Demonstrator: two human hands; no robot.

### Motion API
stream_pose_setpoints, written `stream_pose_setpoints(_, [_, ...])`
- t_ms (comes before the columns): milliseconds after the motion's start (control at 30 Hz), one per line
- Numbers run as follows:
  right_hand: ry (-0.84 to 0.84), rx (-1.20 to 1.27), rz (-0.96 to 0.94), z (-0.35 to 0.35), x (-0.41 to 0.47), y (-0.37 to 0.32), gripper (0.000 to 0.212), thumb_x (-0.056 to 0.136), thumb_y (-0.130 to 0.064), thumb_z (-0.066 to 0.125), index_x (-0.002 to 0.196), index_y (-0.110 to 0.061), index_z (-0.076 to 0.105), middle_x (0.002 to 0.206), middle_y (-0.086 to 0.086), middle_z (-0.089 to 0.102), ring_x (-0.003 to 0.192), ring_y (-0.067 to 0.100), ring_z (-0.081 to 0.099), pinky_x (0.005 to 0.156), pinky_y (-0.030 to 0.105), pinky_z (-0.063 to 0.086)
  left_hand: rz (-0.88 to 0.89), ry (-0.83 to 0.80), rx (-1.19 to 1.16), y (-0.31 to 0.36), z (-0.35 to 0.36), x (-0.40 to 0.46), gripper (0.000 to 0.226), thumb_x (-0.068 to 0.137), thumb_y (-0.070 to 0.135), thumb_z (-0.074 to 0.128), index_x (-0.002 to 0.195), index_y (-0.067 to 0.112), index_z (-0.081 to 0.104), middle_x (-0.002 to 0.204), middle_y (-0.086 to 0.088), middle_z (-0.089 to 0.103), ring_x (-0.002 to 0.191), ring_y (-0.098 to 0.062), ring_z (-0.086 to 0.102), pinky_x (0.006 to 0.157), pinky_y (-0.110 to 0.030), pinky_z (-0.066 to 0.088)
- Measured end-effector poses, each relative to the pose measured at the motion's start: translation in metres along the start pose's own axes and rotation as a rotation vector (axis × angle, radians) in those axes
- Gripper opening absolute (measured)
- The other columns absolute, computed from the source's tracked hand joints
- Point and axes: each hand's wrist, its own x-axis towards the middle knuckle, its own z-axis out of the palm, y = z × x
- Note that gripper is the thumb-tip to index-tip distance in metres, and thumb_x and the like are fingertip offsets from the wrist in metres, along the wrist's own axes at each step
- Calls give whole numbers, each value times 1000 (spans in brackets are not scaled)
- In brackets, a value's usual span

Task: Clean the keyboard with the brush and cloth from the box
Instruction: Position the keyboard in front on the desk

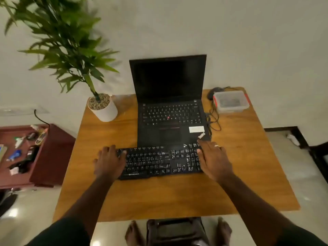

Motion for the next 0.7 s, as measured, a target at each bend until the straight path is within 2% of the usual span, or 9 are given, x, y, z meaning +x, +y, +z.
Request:
stream_pose_setpoints(100, [-32,13,9,38,-1,7,64,100,-46,16,141,-13,51,136,8,59,123,27,56,97,49,45,-89,32,-5,-26,40,-3,58,97,52,49,138,9,48,132,-18,50,123,-38,44,94,-54,38])
stream_pose_setpoints(167, [-18,40,43,63,-2,15,64,100,-47,16,143,-13,49,140,8,54,125,26,53,99,50,45,-75,114,-48,-39,66,-7,56,98,49,50,138,10,48,133,-18,51,123,-38,44,93,-55,39])
stream_pose_setpoints(333, [203,244,139,110,-8,31,54,102,-39,29,141,-9,50,133,11,51,116,25,51,98,51,46,-70,384,-206,-52,109,-15,63,94,53,41,140,11,46,144,-17,45,131,-38,38,103,-57,30])
stream_pose_setpoints(467, [304,347,130,125,-15,35,48,104,-35,31,144,-13,46,135,8,54,125,25,47,106,45,36,-148,516,-340,-56,122,-16,68,93,56,38,145,12,39,149,-18,41,135,-38,34,109,-58,24])
stream_pose_setpoints(600, [366,352,148,130,-14,43,51,105,-37,28,140,-10,53,127,10,59,121,28,50,107,40,32,-207,527,-393,-59,128,-11,74,94,59,33,150,11,35,142,-24,47,134,-38,35,111,-57,21])
stream_pose_setpoints(700, [378,318,135,135,-12,45,54,104,-39,27,136,-8,58,117,12,62,112,30,53,106,43,36,-143,520,-370,-63,133,-10,79,94,63,30,151,9,33,137,-25,51,131,-38,37,109,-58,26])
